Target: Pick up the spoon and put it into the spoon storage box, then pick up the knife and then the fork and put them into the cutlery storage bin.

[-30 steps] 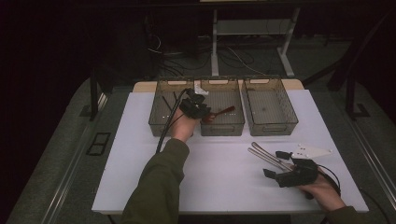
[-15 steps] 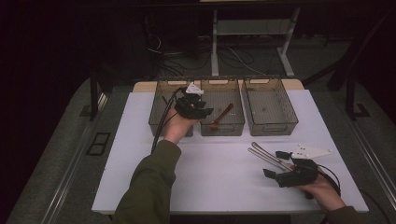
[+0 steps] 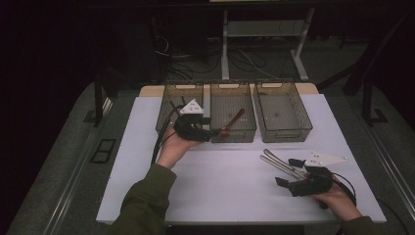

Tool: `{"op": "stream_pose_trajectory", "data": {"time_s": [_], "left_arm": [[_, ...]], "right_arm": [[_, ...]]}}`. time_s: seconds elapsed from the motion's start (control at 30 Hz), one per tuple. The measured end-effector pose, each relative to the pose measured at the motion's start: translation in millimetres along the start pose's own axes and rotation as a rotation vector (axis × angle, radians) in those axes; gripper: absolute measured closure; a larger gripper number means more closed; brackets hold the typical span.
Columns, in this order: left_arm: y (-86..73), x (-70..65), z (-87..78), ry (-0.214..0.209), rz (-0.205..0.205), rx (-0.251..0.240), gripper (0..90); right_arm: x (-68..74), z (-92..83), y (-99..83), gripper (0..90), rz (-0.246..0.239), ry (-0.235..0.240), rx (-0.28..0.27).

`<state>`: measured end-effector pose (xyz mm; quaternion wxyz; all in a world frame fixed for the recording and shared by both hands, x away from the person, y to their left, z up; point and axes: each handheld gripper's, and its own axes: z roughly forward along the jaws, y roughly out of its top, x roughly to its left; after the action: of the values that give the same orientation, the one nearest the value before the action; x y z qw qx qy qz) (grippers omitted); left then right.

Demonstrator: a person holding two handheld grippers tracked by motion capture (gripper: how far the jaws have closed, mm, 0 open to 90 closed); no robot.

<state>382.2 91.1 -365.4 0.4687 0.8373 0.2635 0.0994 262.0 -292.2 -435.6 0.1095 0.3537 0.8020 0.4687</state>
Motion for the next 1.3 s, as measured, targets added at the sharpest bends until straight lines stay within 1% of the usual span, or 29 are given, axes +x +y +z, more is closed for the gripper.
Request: {"op": "stream_pose_trajectory", "data": {"time_s": [0.17,0.23,0.3,0.37,0.4,0.53,0.67,0.8,0.9,1.03,1.17,1.3], "left_arm": [[-15.7,-9.1,-11.1,-0.009,-0.002,-0.015,37.3],[-23.9,-12.3,-16.3,-0.023,-0.012,-0.025,37.1],[-30.1,-14.6,-19.4,-0.027,-0.012,-0.022,36.4],[-35.7,-16.5,-23.3,-0.022,-0.010,-0.011,35.5],[-39.3,-17.8,-26.0,-0.018,-0.013,-0.018,35.3],[-50.4,-20.5,-34.3,-0.005,-0.011,-0.022,35.1],[-59.8,-24.2,-41.8,-0.002,-0.009,-0.038,33.9],[-70.0,-28.9,-48.0,-0.013,0.002,-0.050,32.7],[-77.9,-33.1,-51.9,-0.015,0.003,-0.059,30.4],[-88.0,-36.9,-57.9,-0.002,-0.002,-0.071,23.9],[-98.6,-39.1,-63.1,0.012,-0.010,-0.081,19.2],[-108.2,-41.0,-66.4,0.015,-0.039,-0.104,14.3]], "right_arm": [[0.7,0.6,0.5,10.5,0.002,0.000,0.002],[0.6,1.0,0.4,10.5,-0.002,-0.001,0.002],[0.5,1.0,0.2,10.5,-0.002,-0.002,0.002],[0.7,0.8,0.5,10.6,0.000,-0.002,0.001],[1.0,0.6,0.6,10.6,0.000,-0.002,0.001],[1.1,0.3,0.7,10.5,-0.003,-0.003,-0.001],[0.7,0.0,0.6,10.5,-0.005,-0.003,-0.004],[0.6,-0.5,0.7,10.6,-0.002,-0.003,-0.005],[0.8,-0.7,0.8,10.5,-0.002,-0.002,-0.006],[0.9,-0.6,0.9,10.5,-0.003,-0.002,-0.006],[0.6,-0.5,1.2,10.5,-0.002,-0.002,-0.009],[1.0,-0.5,1.2,10.6,-0.007,-0.002,-0.008]]}}
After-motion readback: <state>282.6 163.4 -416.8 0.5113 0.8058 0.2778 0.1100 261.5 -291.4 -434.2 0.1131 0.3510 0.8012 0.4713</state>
